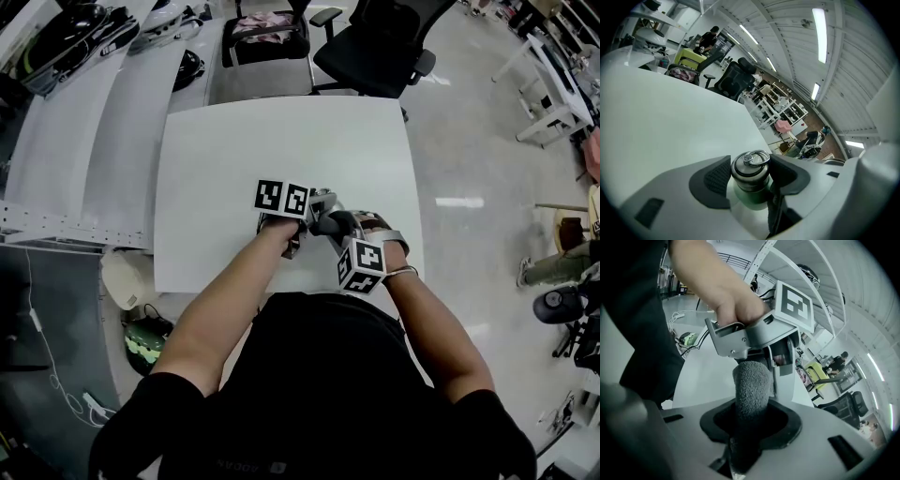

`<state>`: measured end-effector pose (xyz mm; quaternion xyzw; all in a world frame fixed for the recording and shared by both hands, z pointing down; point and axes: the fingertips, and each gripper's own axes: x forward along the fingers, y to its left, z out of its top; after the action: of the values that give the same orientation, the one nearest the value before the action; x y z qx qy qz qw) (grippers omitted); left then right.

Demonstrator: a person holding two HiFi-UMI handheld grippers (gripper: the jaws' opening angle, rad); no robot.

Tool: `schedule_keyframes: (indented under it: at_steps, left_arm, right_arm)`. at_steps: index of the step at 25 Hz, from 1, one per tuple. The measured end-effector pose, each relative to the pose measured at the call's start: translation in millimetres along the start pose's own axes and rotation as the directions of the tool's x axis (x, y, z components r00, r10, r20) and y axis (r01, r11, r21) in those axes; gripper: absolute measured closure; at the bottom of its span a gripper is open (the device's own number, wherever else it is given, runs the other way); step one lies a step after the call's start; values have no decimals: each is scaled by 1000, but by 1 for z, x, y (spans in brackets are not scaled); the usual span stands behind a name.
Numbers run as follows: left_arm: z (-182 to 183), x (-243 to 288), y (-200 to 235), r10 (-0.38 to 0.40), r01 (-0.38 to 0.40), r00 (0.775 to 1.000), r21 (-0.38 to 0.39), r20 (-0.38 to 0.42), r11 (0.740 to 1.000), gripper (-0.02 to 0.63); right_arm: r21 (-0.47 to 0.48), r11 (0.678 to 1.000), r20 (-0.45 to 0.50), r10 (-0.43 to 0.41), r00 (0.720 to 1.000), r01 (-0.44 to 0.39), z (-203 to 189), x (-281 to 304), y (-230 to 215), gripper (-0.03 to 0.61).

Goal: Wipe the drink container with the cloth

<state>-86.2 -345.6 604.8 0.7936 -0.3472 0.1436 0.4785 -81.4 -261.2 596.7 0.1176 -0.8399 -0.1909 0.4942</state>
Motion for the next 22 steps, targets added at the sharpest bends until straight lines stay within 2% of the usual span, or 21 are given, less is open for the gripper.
schedule_keyframes:
  at_steps: [10,22]
  left_arm:
    - [2,2,2,22,-22,1000,-15,-2,1000,350]
    - [-2,-2,2,48,-47,999,-17,26,999,350]
  right_arm:
    - [-45,997,-35,63,997,-65,-14,0,27,466]
    - [-15,990,-44,139,989,-140,-40,-1,71,466]
